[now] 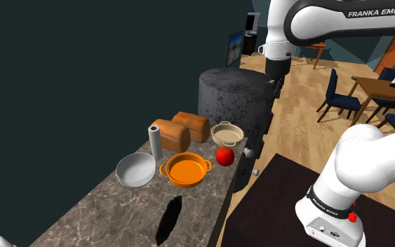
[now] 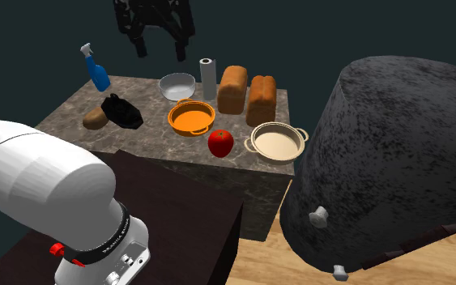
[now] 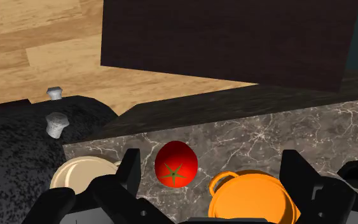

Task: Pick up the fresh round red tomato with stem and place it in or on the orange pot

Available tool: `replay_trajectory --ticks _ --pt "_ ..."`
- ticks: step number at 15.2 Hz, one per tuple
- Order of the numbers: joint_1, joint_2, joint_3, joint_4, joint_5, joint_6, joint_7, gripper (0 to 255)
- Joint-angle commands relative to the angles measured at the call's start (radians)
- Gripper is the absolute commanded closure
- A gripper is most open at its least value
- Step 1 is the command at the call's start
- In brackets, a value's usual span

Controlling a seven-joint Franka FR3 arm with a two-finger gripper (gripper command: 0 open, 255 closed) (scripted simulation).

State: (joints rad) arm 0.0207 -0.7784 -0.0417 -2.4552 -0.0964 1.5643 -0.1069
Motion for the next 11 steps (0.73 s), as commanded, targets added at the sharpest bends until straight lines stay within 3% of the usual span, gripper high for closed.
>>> replay_trajectory --ticks 1,6,11 --pt "0.0 0.0 0.0 0.0 0.0 0.0 0.0 0" --pt "0.022 -0.034 -0.169 -0.149 -0.059 0.192 -0.27 0" --pt "0.059 0.03 -0.362 -0.231 -0.103 0.398 -0.553 0"
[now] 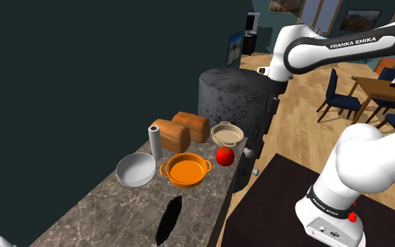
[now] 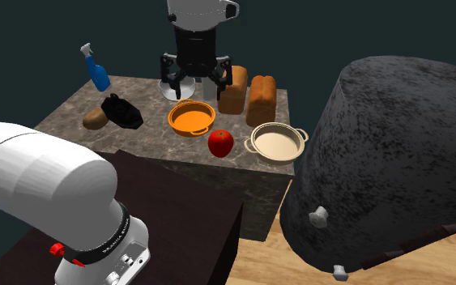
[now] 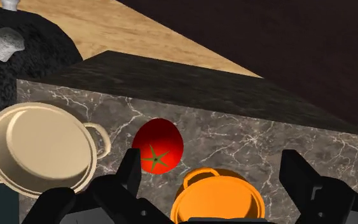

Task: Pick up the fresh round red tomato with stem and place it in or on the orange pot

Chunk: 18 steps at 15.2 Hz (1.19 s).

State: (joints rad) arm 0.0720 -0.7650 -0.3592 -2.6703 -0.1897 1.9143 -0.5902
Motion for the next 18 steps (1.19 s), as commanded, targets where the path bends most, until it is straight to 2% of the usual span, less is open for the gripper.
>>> replay_trajectory --ticks 1,4,6,8,10,12,13,14,15,16,17,18 --pt "0.02 0.041 -0.086 -0.024 -0.013 0.089 -0.129 0" --pt "0.079 0.136 -0.218 -0.029 -0.003 0.214 -0.316 0" --pt "0.141 0.213 -0.314 -0.019 0.026 0.291 -0.452 0" --pt "0.224 0.3 -0.419 0.002 0.083 0.362 -0.602 0" --pt "0.336 0.397 -0.538 0.033 0.174 0.42 -0.774 0" --pt "0.486 0.511 -0.681 0.076 0.319 0.458 -0.978 0" --pt "0.58 0.584 -0.766 0.103 0.426 0.463 -1.103 0" --pt "0.688 0.687 -0.862 0.137 0.577 0.446 -1.26 0" --pt "0.763 0.864 -0.926 0.185 0.81 0.373 -1.471 0" --pt "0.732 1.022 -0.895 0.234 0.986 0.282 -1.634 0" --pt "0.609 1.064 -0.769 0.268 1.03 0.261 -1.702 0" --pt "0.523 1.109 -0.679 0.304 1.071 0.237 -1.767 0"
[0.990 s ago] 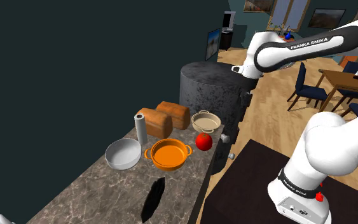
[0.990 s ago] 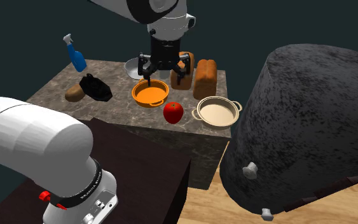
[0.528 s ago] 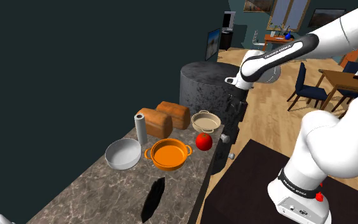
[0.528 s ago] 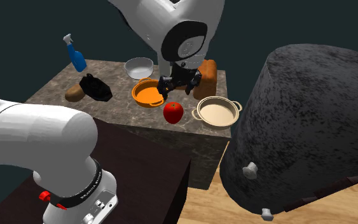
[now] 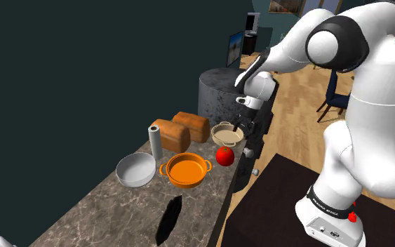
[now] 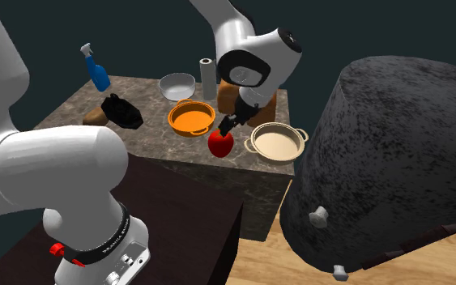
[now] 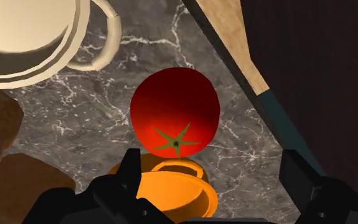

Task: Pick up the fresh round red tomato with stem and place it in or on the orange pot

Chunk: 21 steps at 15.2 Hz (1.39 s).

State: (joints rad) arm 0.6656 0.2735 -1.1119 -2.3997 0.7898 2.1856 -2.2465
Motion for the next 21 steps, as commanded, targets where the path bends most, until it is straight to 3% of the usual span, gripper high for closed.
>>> replay_trajectory --ticks 1,3,11,18,19,21 --pt "-0.123 0.123 0.13 0.071 0.136 -0.064 -0.174 0" --pt "-0.197 0.206 0.211 0.137 0.196 -0.112 -0.272 0" --pt "-0.214 0.277 0.285 0.133 0.294 -0.072 -0.319 0" --pt "-0.214 0.277 0.284 0.133 0.294 -0.072 -0.319 0" --pt "-0.214 0.277 0.284 0.133 0.294 -0.072 -0.319 255" --pt "-0.214 0.277 0.284 0.133 0.294 -0.072 -0.319 255"
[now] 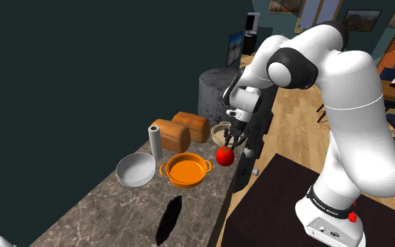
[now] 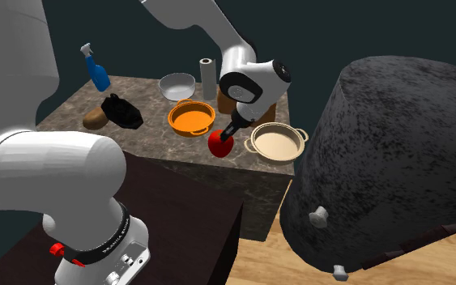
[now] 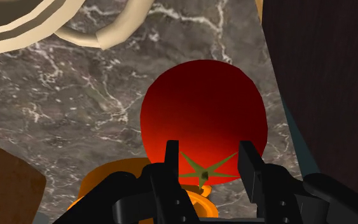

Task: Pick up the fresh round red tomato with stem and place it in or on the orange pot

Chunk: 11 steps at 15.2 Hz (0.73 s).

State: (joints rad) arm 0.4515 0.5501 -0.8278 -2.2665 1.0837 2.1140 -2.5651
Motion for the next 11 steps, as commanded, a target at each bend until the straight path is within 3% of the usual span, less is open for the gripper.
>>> replay_trajectory --ticks 1,7,11 --pt "0.0 0.0 0.0 0.0 0.0 0.0 0.0 255" --pt "0.0 0.0 0.0 0.0 0.0 0.0 0.0 255" --pt "0.032 -0.055 -0.04 -0.014 -0.053 -0.008 0.041 255"
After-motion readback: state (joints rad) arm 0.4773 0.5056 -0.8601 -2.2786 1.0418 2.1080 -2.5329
